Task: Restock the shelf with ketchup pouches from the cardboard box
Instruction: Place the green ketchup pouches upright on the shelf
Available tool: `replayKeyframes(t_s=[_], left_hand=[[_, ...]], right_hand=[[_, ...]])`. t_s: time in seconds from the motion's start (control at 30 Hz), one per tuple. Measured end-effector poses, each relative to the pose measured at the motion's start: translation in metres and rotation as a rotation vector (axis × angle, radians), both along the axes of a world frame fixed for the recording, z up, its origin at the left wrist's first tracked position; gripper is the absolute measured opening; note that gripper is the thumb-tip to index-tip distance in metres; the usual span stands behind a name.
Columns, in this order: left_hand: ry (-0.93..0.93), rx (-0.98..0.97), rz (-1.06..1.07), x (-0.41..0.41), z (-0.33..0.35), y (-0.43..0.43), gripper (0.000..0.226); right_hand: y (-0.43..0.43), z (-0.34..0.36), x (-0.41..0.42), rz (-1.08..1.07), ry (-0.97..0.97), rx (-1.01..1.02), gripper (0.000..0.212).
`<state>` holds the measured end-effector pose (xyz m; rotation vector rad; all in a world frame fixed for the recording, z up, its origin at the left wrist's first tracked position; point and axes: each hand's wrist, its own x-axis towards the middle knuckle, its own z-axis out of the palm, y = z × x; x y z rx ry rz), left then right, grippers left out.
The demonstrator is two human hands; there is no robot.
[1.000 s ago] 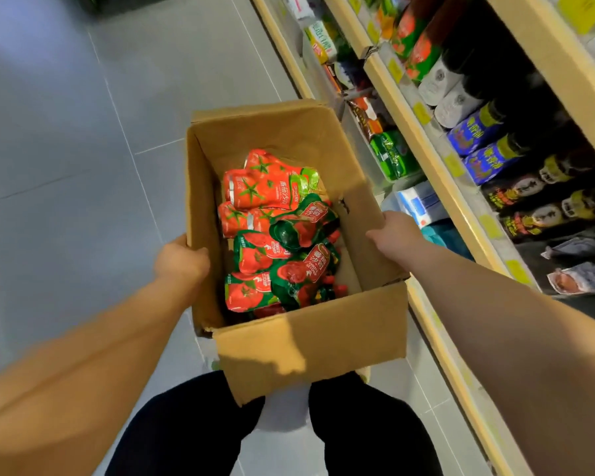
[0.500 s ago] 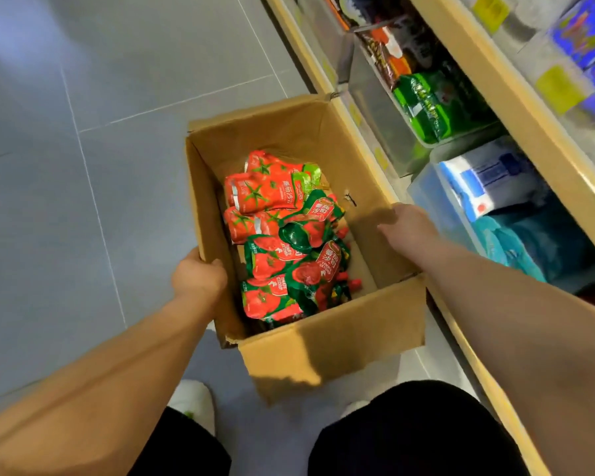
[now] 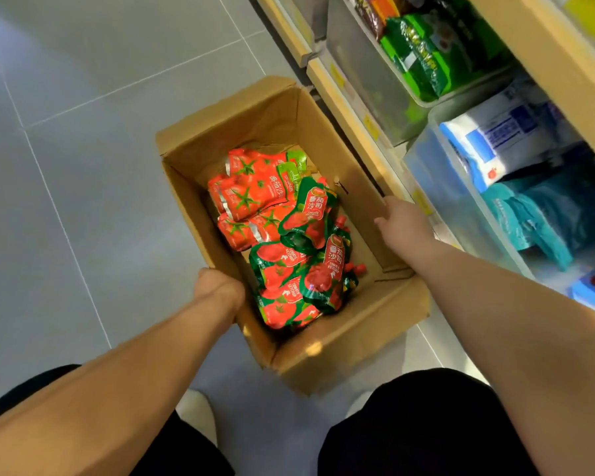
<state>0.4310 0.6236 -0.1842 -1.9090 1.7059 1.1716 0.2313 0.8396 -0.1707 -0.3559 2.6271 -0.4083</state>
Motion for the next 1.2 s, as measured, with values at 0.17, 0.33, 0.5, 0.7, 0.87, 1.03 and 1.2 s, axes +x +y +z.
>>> replayKeyframes(t_s=[0.17,0.33,0.5,0.7,0.87,1.03,1.2], left_hand=[[-0.04,-0.423,-0.196,-0.038,0.035,-0.023,0.055],[0.303,-0.376,-0.581,-0.085,0.042,-0.027,0.046],[0.315,-0.082,-0.739,-0.129,0.019,-0.01,0.041],[0.119,0.079,-0.775,-0.148,-0.003,0.002,0.041],[-0.012,0.076,-0.874,-0.142,-0.004,0.003,0.056],[0.081,0.236,-0.865,-0.125,0.007,-0.006,0.053],[0.445,0.363,-0.747,-0.116,0.037,0.009,0.031]], right_hand=[[-0.018,0.021,0.012,-0.07,0.21,-0.061,0.038],[-0.045,0.024,0.033,-0.154,0.08,-0.241,0.033],[-0.064,-0.008,0.043,-0.566,-0.499,-0.355,0.035],[-0.082,-0.033,0.053,-0.764,-0.657,-0.503,0.041],[-0.081,-0.032,0.059,-0.85,-0.719,-0.573,0.039],[-0.07,-0.008,0.07,-0.84,-0.709,-0.672,0.051],[-0.049,0.028,0.089,-0.852,-0.531,-0.712,0.054]])
